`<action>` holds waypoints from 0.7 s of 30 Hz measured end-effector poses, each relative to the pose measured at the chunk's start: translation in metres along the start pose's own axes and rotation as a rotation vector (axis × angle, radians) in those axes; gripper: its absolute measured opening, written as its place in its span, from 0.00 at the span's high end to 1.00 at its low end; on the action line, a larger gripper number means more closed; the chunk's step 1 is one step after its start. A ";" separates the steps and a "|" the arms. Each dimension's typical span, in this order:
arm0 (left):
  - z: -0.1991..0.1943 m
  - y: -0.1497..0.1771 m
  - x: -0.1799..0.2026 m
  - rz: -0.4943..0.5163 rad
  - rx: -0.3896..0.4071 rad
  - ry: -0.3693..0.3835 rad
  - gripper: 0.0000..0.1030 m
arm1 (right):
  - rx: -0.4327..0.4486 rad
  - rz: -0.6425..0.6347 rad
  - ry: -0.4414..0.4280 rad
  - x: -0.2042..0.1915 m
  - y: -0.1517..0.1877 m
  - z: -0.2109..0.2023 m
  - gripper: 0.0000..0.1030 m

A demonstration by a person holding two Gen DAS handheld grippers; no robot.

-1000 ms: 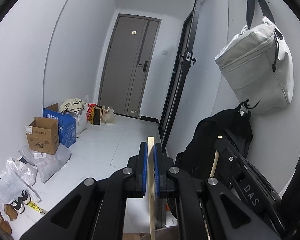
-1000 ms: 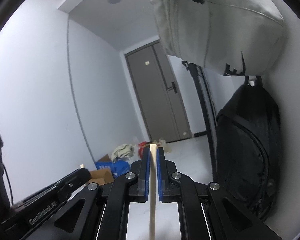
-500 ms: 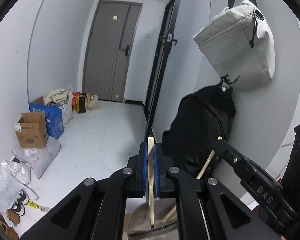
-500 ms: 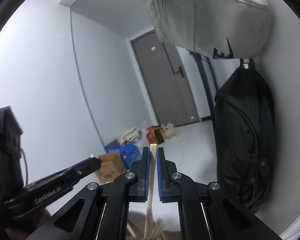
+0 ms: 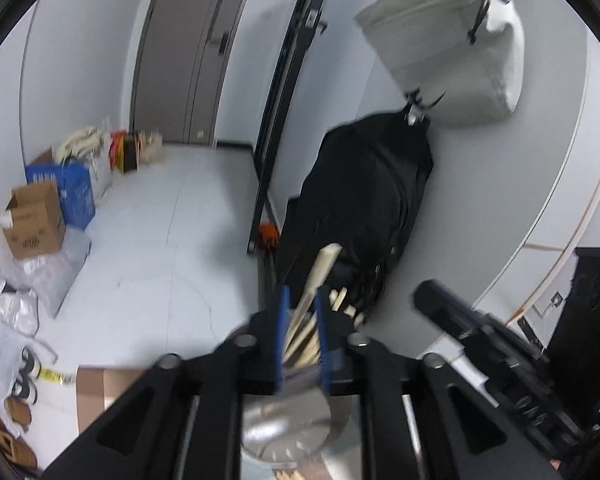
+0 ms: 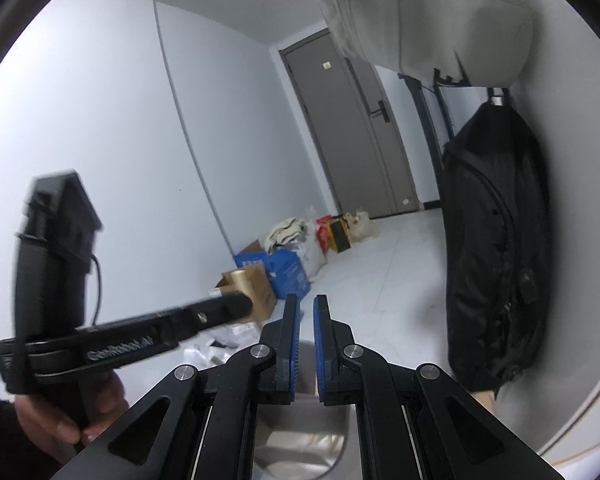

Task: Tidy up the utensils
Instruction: 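Open both grippers to drop the chopsticks into the holder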

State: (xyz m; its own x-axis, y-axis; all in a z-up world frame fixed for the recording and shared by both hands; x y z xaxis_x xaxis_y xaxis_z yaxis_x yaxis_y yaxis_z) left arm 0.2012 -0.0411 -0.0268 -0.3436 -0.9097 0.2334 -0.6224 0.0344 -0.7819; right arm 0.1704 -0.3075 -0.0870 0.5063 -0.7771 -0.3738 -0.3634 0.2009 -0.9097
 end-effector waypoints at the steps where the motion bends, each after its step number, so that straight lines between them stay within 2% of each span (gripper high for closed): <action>1: -0.003 0.002 0.000 0.001 -0.008 0.002 0.77 | -0.009 0.009 -0.002 0.000 0.001 -0.005 0.89; 2: -0.007 0.004 0.002 0.004 -0.014 0.005 0.66 | -0.013 0.020 0.001 0.001 0.001 -0.011 0.79; 3: -0.010 0.006 0.003 0.006 -0.017 0.004 0.60 | -0.015 0.030 0.007 0.003 0.001 -0.015 0.68; 4: -0.015 0.007 0.004 0.006 -0.012 0.004 0.55 | -0.012 0.041 0.011 0.004 0.002 -0.021 0.63; 5: -0.021 0.007 0.008 0.007 -0.006 0.013 0.53 | -0.011 0.047 0.014 0.006 0.002 -0.025 0.58; 10: -0.040 0.012 0.013 0.016 0.009 -0.040 0.52 | -0.018 0.065 0.032 0.007 0.007 -0.050 0.45; 14: -0.057 0.019 0.018 0.016 0.034 -0.097 0.50 | -0.007 0.070 0.041 0.003 0.010 -0.071 0.29; 21: -0.088 0.034 0.034 0.055 0.109 -0.179 0.33 | 0.001 0.048 0.047 -0.007 0.016 -0.101 0.16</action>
State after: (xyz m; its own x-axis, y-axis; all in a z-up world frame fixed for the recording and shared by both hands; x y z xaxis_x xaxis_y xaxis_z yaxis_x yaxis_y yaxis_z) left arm 0.1061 -0.0345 0.0057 -0.2383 -0.9670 0.0896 -0.5229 0.0500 -0.8509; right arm 0.0814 -0.3591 -0.0806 0.4511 -0.7938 -0.4079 -0.3856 0.2388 -0.8912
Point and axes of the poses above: each gripper's, at about its wrist camera, not at the fingertips, and z roughly the way its jaws point, x to its right, y to its underside, the point moved 8 cm from there along z, roughly the way its jaws point, and after that the axes turned 4 degrees about -y, right-handed, at the moved point
